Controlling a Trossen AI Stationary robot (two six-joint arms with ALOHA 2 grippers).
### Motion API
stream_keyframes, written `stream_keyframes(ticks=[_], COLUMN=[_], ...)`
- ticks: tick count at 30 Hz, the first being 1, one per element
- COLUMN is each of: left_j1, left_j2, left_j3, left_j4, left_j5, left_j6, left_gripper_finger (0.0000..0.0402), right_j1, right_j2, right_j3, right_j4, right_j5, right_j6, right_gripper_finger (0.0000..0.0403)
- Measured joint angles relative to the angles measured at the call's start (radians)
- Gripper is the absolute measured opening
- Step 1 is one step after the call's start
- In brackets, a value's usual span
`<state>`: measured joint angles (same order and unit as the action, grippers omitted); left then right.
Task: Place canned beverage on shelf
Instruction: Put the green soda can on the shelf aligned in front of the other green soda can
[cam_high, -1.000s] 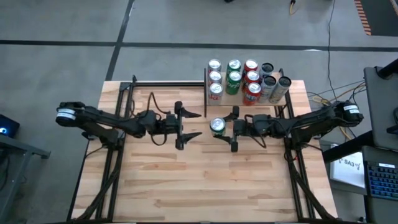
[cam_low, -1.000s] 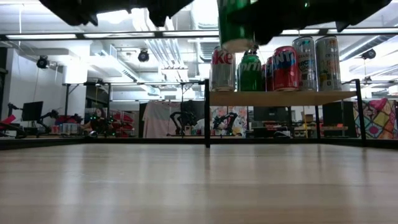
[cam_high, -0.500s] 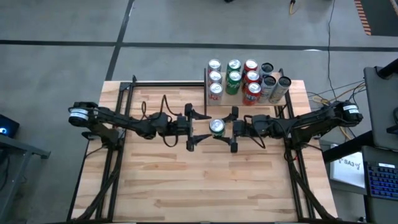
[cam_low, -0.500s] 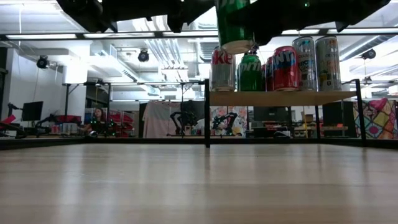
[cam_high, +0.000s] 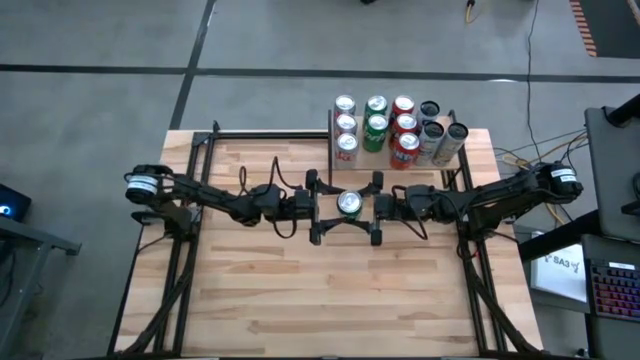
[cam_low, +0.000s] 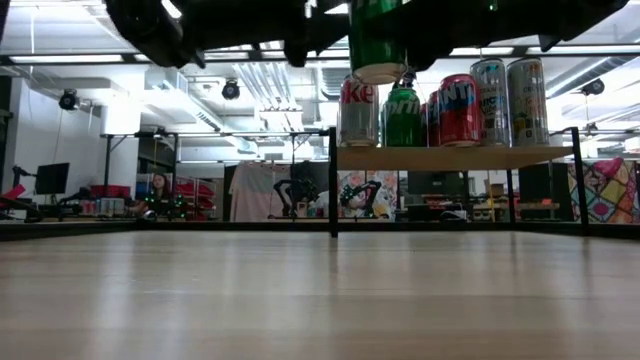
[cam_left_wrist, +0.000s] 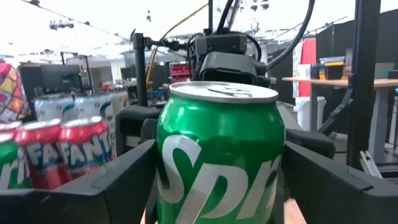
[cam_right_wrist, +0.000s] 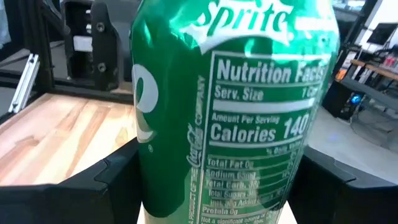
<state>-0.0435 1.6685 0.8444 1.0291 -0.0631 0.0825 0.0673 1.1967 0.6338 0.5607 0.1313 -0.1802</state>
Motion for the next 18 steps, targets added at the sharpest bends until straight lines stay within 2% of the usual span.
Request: stream_keyframes(ticks=[5, 12, 18], left_j1=[0.001, 0.001, 0.001], left_j2=[0.046, 0.063, 0.062], left_j3=[0.055, 0.057, 0.052], left_j4=[0.016, 0.022, -0.011], left_j5=[0.019, 0.02, 0.019], left_j6=[0.026, 0.036, 0.004], left_gripper_finger=[0.0314, 0.0313, 0.0294], right_j1=[0.0, 0.0, 0.0], right_j2=[-0.002, -0.006, -0.006], right_j3=[0.0, 0.0, -0.002], right_j4=[0.012, -0.006, -0.023], right_j5=[0.001, 0.0, 0.0], right_j6=[-0.023, -0.017, 0.001], right_gripper_finger=[0.0284, 0.0284, 0.0284])
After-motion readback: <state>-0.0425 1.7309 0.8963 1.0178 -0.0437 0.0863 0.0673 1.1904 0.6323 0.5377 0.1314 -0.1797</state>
